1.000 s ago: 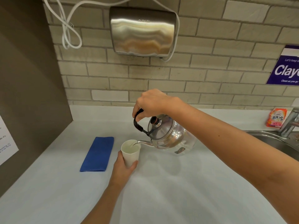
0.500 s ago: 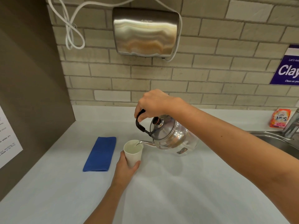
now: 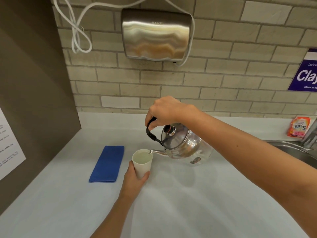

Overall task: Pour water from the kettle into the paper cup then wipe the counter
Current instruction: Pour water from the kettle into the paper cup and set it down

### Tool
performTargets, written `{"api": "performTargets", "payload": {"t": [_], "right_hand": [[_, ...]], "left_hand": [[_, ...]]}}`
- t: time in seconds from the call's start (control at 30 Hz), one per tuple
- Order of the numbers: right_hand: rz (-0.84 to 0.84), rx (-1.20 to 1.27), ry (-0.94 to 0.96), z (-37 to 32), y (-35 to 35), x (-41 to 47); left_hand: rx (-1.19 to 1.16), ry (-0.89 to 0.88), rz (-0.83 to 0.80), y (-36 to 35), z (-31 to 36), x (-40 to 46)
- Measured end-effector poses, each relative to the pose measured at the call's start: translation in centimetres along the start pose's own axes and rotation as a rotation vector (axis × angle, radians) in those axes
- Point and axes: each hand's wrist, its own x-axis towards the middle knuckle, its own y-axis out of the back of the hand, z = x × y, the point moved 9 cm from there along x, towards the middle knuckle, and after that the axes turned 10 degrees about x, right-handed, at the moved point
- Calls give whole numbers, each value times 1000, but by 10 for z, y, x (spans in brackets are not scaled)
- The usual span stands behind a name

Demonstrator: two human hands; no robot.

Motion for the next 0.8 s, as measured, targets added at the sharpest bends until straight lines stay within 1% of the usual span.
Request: {"api": "performTargets", "payload": {"t": [0.17, 0.23, 0.37, 0.47, 0.6, 0.67, 0.8], "right_hand": [[15, 13, 5, 4, -1, -2], [27, 71, -28, 14, -3, -5], [106, 240, -129, 49, -8, -23], [204, 376, -211, 81, -10, -38], [386, 507, -333, 121, -15, -40], [415, 579, -378, 133, -32, -24], [561, 645, -373, 138, -51, -6]], "left_hand": [[-5, 5, -4, 1, 2, -1], [-12, 4, -12, 1, 3, -2], [-25, -6, -4, 3, 5, -3], [-42, 0, -5, 4, 5, -3], [-21, 18, -7, 4, 3, -5], [2, 39, 4, 2, -4, -2], [-10, 34, -22, 0, 1, -4]]}}
